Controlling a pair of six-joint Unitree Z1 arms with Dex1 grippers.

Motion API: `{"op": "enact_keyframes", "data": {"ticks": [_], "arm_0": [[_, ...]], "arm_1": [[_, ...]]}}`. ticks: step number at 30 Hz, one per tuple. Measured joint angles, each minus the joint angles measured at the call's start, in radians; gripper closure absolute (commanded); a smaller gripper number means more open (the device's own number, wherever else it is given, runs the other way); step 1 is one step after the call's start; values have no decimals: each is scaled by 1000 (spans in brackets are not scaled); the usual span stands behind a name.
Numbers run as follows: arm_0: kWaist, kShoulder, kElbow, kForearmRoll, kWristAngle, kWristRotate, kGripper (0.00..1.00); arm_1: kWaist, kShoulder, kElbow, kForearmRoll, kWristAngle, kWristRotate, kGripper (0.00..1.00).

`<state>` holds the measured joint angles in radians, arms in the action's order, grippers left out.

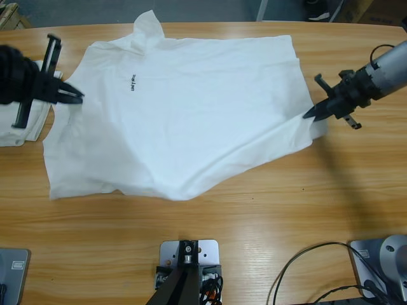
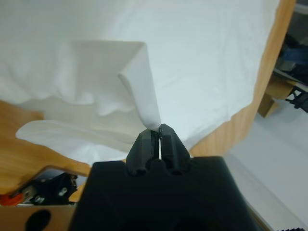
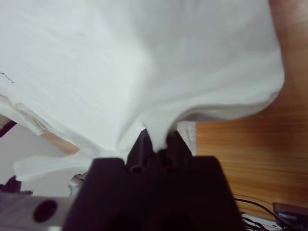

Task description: Fold clothes

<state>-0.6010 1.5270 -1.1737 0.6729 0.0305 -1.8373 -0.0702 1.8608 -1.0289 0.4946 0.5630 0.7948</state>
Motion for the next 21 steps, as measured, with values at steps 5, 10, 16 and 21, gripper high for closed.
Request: {"op": "enact_keyframes", "data": {"ticks": [5,10,16,21], "arm_0": [[102,67,-82,0,-39,80,1000],[133,125,-110,0,-46,115,1000],[171,155,-132,2,-46,165,1000],[227,161,-197,5,-46,234,1000]], "arm_1": [[-16,12,-53,33,0,0,1000],[-30,32,-53,67,-37,0,1000],[-46,50,-54,82,-55,0,1000],[-47,50,-55,85,-56,-1,1000]]}}
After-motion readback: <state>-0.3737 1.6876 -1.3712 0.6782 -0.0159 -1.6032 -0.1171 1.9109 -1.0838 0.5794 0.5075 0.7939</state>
